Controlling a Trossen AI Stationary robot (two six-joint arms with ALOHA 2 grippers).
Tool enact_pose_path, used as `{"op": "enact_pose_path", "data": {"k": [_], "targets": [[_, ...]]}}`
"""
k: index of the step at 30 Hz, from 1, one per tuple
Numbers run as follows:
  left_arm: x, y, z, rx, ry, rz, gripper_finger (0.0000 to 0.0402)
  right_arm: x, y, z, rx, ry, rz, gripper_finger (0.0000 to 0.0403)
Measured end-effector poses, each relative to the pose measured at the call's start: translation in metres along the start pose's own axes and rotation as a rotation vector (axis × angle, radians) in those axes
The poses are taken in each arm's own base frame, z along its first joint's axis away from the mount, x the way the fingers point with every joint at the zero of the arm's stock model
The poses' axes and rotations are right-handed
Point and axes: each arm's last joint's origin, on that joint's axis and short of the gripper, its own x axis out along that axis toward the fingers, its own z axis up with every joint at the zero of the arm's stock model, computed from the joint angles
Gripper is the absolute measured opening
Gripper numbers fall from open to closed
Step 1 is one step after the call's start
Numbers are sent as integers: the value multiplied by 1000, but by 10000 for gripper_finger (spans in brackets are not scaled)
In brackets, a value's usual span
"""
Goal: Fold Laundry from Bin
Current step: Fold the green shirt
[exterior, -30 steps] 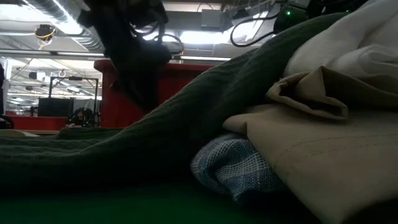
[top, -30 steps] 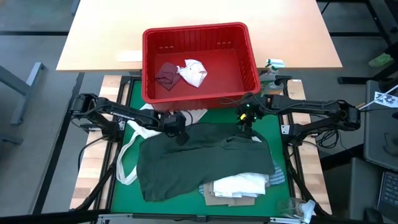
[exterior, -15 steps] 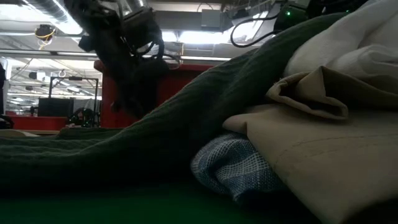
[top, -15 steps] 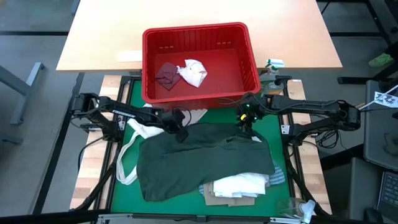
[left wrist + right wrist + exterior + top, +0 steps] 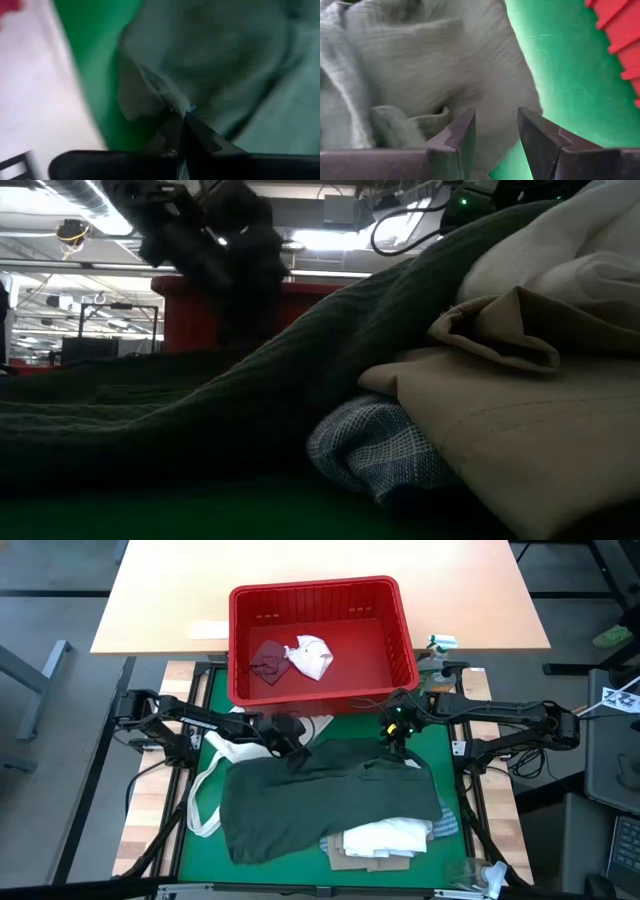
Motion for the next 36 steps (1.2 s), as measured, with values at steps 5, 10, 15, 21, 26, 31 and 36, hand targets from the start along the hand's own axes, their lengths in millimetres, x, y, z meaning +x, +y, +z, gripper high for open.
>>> {"op": "enact_pose_path", "data": {"k": [5, 10, 15, 21, 26, 31, 36], "targets": [[-6, -19, 23, 33, -30, -126, 3, -5, 2, 7, -10, -25, 10, 147], [-16, -41, 48, 99, -67, -253, 2, -18, 4, 23, -34, -91, 8, 147], [-25, -64, 63, 142, -86, -360, 1, -35, 9, 41, -84, -167, 39, 147], [-29, -84, 60, 178, -72, -424, 1, -48, 15, 52, -110, -219, 144, 147], [-27, -98, 47, 230, -50, -426, 0, -51, 19, 58, -144, -276, 253, 147], [-21, -112, 31, 336, -60, -381, 0, -52, 28, 67, -209, -353, 331, 147], [-12, -125, 15, 409, -42, -379, 0, -51, 47, 71, -283, -401, 344, 147]]}}
